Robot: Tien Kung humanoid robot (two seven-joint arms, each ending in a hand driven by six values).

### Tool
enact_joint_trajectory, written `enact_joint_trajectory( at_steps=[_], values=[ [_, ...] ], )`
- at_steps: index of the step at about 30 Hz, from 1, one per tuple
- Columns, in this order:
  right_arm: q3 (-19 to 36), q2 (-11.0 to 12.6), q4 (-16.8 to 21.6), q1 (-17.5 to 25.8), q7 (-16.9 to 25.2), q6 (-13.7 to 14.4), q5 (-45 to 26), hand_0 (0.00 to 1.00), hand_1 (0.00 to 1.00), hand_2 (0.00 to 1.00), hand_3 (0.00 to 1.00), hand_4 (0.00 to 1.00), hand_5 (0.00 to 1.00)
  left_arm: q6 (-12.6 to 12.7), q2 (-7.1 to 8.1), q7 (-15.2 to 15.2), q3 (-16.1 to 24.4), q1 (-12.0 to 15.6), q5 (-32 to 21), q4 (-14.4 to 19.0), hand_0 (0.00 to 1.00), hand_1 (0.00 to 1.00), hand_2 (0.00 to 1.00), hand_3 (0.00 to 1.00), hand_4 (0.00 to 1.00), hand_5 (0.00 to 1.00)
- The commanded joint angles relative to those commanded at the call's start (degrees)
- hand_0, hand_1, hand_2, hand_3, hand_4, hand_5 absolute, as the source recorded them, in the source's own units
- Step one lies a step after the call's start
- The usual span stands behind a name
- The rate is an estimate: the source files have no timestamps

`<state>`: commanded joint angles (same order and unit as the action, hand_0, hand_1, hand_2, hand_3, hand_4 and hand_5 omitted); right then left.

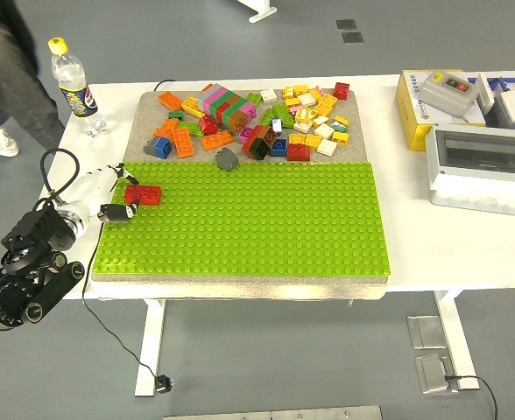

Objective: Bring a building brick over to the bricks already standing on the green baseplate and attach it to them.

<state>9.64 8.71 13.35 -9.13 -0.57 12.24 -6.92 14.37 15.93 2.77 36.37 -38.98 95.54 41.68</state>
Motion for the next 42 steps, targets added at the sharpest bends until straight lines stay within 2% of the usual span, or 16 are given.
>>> enact_joint_trajectory(
  at_steps=[13,17,23,25,28,32,37,40,42],
  values=[
    [-0.1,0.0,0.0,-0.1,0.0,0.0,0.0,0.692,0.667,0.708,0.669,0.392,0.790,0.3,-0.01,-0.6,-0.2,0.0,-0.4,0.0,0.998,0.977,0.980,0.581,0.536,0.155],
    [-0.2,0.1,0.0,-0.1,0.0,0.0,-0.2,0.692,0.667,0.708,0.669,0.392,0.790,0.4,0.36,-0.8,0.8,0.1,0.2,0.8,0.998,0.977,0.980,0.581,0.536,0.155],
    [-0.4,0.2,0.0,0.0,0.0,0.0,-0.4,0.695,0.667,0.708,0.669,0.389,0.794,0.2,1.50,-0.3,2.7,0.4,1.0,3.9,0.998,0.975,0.975,0.567,0.540,0.157],
    [-0.4,0.3,0.1,-0.1,0.0,0.0,-0.4,0.693,0.667,0.708,0.669,0.389,0.794,-0.1,1.91,0.2,3.5,0.7,1.2,5.5,0.998,0.972,0.968,0.562,0.532,0.155],
    [-0.2,0.5,0.1,0.0,0.1,0.0,-0.4,0.693,0.667,0.708,0.669,0.389,0.794,-0.9,3.06,2.3,4.5,2.0,0.5,9.4,0.998,0.972,0.968,0.562,0.532,0.155],
    [0.0,0.8,0.1,0.0,0.2,0.1,-0.4,0.693,0.667,0.707,0.669,0.389,0.794,-1.9,3.58,5.1,4.9,3.7,-0.6,13.9,0.998,0.971,0.969,0.562,0.524,0.158],
    [-0.2,1.0,0.1,0.0,0.3,0.1,-0.5,0.694,0.667,0.702,0.669,0.389,0.794,-3.2,2.27,9.2,4.9,5.6,0.4,20.6,0.997,0.969,0.964,0.564,0.519,0.150],
    [-0.3,1.0,0.1,0.0,0.3,0.1,-0.8,0.694,0.667,0.702,0.669,0.389,0.794,-3.4,0.85,10.8,3.7,5.2,0.7,23.4,0.997,0.969,0.964,0.564,0.519,0.150],
    [-0.5,1.0,0.1,-0.1,0.3,0.1,-0.9,0.693,0.666,0.702,0.670,0.392,0.791,-3.8,-0.20,11.8,2.8,4.7,0.8,23.9,0.996,0.961,0.953,0.563,0.520,0.150]
  ],
)
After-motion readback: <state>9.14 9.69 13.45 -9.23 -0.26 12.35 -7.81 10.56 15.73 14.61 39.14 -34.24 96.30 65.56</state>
